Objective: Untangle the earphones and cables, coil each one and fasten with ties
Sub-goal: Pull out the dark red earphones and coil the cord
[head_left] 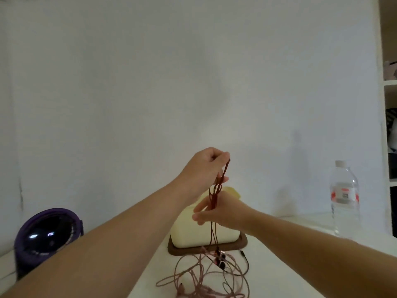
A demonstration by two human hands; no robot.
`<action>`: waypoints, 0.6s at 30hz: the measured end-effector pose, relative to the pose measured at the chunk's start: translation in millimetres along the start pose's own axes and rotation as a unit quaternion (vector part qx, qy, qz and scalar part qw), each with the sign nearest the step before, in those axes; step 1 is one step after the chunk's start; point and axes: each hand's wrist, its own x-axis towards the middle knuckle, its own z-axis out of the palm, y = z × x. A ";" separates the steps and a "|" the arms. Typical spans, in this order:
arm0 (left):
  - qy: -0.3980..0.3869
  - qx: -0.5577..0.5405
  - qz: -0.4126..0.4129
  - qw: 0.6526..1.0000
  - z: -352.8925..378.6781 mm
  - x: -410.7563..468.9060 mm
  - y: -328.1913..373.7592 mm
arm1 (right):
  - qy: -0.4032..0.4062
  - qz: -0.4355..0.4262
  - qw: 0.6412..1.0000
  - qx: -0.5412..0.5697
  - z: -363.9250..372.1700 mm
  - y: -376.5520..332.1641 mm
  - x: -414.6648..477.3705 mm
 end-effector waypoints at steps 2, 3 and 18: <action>0.003 0.071 0.036 0.997 -2.5 -2.3 -4.4 | 0.007 0.012 1.000 -0.023 -1.1 7.8 4.0; 0.011 0.112 0.054 0.992 -7.7 -3.5 -6.4 | 0.007 0.027 0.999 -0.044 -6.3 13.1 5.1; -0.023 0.431 0.080 0.898 -51.8 -27.5 -50.0 | 0.166 -0.102 0.742 -0.641 -70.9 21.3 11.7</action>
